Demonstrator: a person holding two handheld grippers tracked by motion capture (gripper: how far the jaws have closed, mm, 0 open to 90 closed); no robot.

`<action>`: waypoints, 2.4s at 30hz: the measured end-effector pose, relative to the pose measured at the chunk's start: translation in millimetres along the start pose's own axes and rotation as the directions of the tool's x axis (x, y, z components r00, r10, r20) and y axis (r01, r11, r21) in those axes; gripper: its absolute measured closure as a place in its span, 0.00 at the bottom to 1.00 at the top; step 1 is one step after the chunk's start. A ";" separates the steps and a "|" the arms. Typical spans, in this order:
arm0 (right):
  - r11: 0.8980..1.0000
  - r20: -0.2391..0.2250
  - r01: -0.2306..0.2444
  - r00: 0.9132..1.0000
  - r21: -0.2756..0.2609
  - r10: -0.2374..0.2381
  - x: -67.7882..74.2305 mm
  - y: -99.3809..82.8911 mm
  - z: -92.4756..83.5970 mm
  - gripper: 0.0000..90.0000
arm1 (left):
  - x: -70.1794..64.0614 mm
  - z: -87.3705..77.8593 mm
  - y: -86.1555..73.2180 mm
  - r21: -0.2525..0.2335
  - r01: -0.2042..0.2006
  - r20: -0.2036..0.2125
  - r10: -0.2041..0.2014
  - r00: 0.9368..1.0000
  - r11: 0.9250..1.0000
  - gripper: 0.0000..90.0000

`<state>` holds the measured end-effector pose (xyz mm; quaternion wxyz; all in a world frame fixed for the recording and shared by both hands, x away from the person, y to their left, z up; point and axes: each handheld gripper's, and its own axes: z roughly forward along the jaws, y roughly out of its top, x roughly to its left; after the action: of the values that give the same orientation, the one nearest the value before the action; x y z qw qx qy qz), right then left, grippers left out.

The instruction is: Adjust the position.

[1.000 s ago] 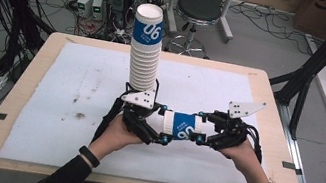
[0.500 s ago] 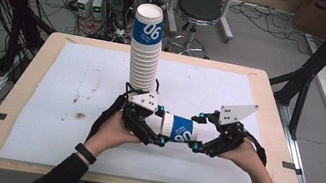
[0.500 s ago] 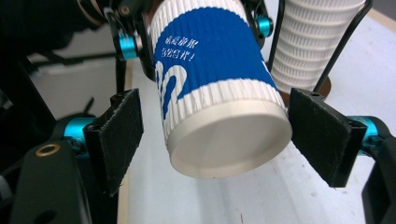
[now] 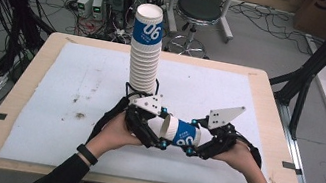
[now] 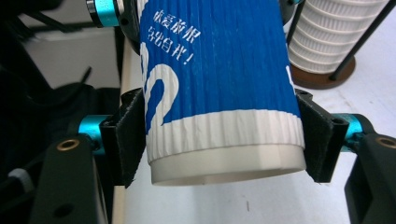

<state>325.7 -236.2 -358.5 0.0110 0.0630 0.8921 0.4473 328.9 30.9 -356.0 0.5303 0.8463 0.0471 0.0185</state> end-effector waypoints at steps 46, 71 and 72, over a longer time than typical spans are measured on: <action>0.999 -0.030 -0.036 0.999 0.001 0.036 2.3 -2.8 17.4 0.32 | -2.1 -2.4 3.3 -0.121 0.069 0.031 -0.066 0.997 0.990 0.21; 0.983 -0.072 -0.093 0.994 -0.156 0.083 -0.1 -7.0 13.5 0.32 | -1.1 -1.9 -3.2 -0.289 0.161 0.079 -0.144 0.986 0.944 0.23; 0.984 -0.066 -0.094 0.994 -0.150 0.085 0.5 -6.9 13.4 0.31 | -1.0 -2.2 -3.0 -0.286 0.155 0.076 -0.139 0.987 0.946 0.23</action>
<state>325.4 -229.6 -372.1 -0.0309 0.0889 0.8514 0.5161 327.5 34.1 -357.7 0.6498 0.7535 0.0925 -0.0374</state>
